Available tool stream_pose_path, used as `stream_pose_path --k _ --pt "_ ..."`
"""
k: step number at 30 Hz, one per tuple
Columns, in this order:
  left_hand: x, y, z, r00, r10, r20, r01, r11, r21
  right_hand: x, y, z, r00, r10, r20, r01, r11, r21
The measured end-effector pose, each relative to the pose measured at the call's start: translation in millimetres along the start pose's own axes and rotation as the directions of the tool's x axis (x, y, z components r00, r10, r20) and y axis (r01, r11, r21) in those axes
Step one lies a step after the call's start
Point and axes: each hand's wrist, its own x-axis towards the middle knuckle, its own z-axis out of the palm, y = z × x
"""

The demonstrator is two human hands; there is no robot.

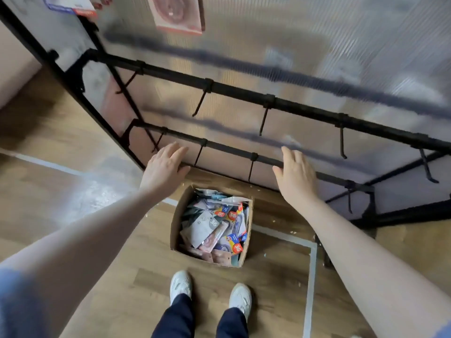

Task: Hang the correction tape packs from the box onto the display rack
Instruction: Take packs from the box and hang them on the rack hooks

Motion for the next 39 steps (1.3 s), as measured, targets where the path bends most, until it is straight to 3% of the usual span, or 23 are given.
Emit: stream_pose_path --k 18,39 --pt "-67 -71 180 0.933 -0.065 0.355 0.051 0.998 0.048 -58 21 209 0.938 0.105 0.330 -0.100 0.994 -0.032" --pt "-104 -115 341 0.835 -0.096 0.541 0.107 0.994 0.011 -53 40 346 0.897 0.093 0.432 -0.089 0.996 -0.029"
